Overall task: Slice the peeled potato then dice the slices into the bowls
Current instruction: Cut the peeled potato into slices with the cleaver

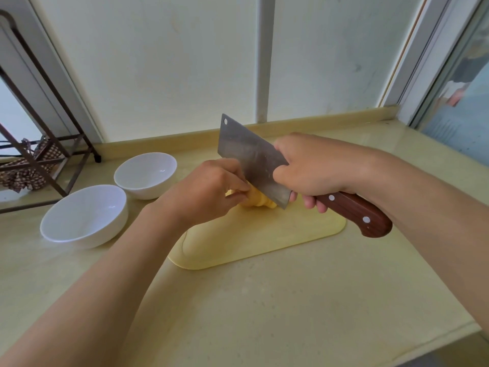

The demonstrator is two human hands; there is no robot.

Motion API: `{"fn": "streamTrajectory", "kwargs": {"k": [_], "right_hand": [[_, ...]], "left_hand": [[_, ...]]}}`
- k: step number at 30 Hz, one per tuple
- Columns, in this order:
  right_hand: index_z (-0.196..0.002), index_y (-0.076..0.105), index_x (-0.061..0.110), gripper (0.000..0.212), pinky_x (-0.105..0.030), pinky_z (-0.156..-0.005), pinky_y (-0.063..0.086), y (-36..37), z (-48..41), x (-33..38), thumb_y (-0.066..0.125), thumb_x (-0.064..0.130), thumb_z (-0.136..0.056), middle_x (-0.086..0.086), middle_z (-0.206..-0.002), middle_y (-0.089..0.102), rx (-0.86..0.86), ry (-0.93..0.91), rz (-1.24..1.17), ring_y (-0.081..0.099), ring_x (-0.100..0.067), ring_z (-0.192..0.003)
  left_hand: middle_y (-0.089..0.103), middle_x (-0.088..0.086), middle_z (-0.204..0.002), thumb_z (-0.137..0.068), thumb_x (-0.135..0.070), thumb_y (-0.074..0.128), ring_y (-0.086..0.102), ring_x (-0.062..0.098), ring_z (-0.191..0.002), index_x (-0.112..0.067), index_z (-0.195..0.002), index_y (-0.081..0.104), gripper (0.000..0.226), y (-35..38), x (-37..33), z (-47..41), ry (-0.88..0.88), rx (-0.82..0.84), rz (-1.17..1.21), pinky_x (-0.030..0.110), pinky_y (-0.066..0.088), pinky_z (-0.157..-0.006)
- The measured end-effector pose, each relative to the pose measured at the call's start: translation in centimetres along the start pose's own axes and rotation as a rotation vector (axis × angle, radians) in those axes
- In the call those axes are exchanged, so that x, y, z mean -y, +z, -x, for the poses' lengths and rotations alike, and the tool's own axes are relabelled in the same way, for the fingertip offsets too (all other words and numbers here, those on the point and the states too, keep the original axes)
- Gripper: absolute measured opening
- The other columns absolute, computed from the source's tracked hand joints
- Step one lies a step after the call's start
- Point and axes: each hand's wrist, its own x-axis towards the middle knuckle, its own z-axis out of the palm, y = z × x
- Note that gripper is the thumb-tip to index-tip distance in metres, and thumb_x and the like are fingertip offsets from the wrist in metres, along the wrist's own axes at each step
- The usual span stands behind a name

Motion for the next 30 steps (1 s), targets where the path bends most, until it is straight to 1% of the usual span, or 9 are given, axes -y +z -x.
{"fn": "streamTrajectory", "kwargs": {"k": [3, 8, 12, 19, 24, 30], "right_hand": [[-0.106, 0.055, -0.005, 0.023, -0.022, -0.037, 0.043, 0.0, 0.1, 0.0, 0.041, 0.009, -0.095, -0.017, -0.069, 0.073, 0.002, -0.003, 0.006, 0.06, -0.025, -0.04], [-0.105, 0.051, -0.003, 0.018, -0.022, -0.037, 0.042, 0.0, 0.4, 0.0, 0.04, 0.008, -0.095, -0.016, -0.068, 0.071, 0.009, -0.001, 0.008, 0.057, -0.025, -0.039], [-0.106, 0.053, -0.004, 0.021, -0.022, -0.038, 0.043, 0.0, 0.4, 0.2, 0.04, 0.008, -0.095, -0.018, -0.068, 0.071, 0.031, 0.002, 0.032, 0.058, -0.026, -0.039], [-0.103, 0.053, -0.006, 0.021, -0.022, -0.037, 0.042, 0.2, 0.3, 0.6, 0.039, 0.008, -0.096, -0.02, -0.071, 0.072, 0.058, 0.007, 0.049, 0.056, -0.025, -0.039], [-0.105, 0.054, -0.004, 0.021, -0.023, -0.04, 0.044, 0.2, 0.1, 1.0, 0.039, 0.007, -0.096, -0.021, -0.073, 0.072, 0.061, 0.013, 0.076, 0.055, -0.027, -0.039], [-0.11, 0.052, -0.002, 0.021, -0.025, -0.041, 0.045, 0.1, -0.1, 1.0, 0.04, 0.007, -0.096, -0.021, -0.074, 0.072, 0.072, 0.018, 0.075, 0.056, -0.026, -0.04]], "left_hand": [[0.067, 0.002, -0.082, -0.076, -0.014, 0.07, 0.064, 0.019, -0.07, -0.013, -0.087, 0.08, 0.014, 0.0, 0.0, 0.0, 0.005, -0.002, -0.005, 0.026, 0.046, -0.065], [0.067, 0.002, -0.083, -0.077, -0.015, 0.07, 0.065, 0.019, -0.07, -0.013, -0.087, 0.08, 0.014, -0.1, -0.1, 0.1, 0.011, -0.009, -0.006, 0.031, 0.051, -0.063], [0.067, 0.003, -0.08, -0.077, -0.015, 0.069, 0.064, 0.021, -0.068, -0.012, -0.084, 0.08, 0.013, 0.0, -0.2, 0.0, 0.021, -0.007, -0.009, 0.035, 0.054, -0.06], [0.066, 0.001, -0.077, -0.077, -0.014, 0.068, 0.063, 0.02, -0.064, -0.014, -0.081, 0.08, 0.013, -0.4, -0.3, 0.0, 0.036, -0.012, -0.023, 0.034, 0.053, -0.058], [0.066, 0.001, -0.077, -0.077, -0.013, 0.067, 0.063, 0.022, -0.064, -0.013, -0.078, 0.079, 0.012, -0.4, -0.3, 0.0, 0.04, -0.015, -0.04, 0.035, 0.053, -0.058], [0.066, 0.002, -0.079, -0.078, -0.013, 0.067, 0.064, 0.024, -0.065, -0.011, -0.08, 0.08, 0.013, -0.4, 0.0, 0.1, 0.037, -0.013, -0.036, 0.037, 0.053, -0.058]]}}
